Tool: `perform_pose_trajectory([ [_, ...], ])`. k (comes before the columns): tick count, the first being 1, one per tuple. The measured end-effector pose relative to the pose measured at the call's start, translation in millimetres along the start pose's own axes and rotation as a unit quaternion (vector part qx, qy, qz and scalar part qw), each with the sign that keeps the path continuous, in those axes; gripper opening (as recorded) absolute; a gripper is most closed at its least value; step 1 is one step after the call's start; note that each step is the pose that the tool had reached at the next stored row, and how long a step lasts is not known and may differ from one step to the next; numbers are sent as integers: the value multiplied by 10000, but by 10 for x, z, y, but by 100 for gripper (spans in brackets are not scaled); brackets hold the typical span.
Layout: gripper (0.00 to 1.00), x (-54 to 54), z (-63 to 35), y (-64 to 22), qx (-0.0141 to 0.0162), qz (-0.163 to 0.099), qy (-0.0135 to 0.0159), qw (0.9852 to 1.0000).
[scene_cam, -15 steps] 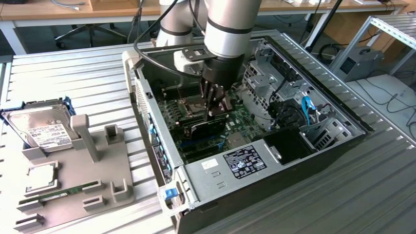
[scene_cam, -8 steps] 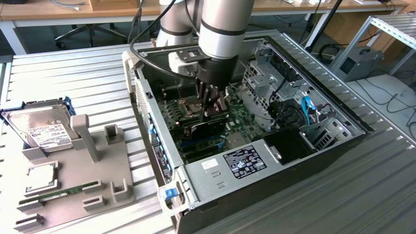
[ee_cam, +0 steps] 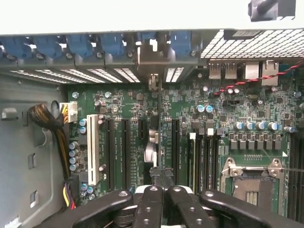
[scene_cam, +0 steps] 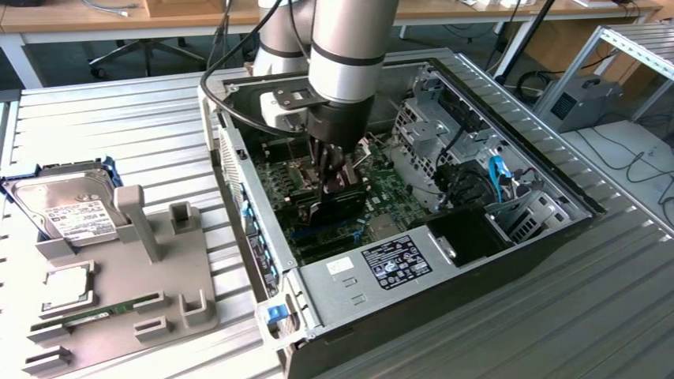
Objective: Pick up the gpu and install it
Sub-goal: 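Press down on the gpu until it lock into place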
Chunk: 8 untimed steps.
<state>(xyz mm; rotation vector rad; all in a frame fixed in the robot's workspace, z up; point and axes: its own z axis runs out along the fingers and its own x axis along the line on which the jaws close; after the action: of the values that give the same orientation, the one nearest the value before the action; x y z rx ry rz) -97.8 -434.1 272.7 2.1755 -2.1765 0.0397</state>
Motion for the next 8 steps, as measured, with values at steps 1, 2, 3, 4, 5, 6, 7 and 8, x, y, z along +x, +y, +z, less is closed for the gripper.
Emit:
perform_pose_trajectory([
  [1,11,0,6,2,1,-1,-1,10000],
  [2,11,-1,13,4,1,-1,-2,10000],
  [3,11,-1,17,6,0,-1,-2,10000],
  [4,11,-1,20,8,0,-1,0,10000],
  [5,11,-1,23,10,-1,-2,0,10000],
  [6,11,-1,25,13,-1,-2,1,10000],
  [7,11,-1,27,19,-1,-2,1,10000],
  [8,11,-1,30,24,0,-3,0,10000],
])
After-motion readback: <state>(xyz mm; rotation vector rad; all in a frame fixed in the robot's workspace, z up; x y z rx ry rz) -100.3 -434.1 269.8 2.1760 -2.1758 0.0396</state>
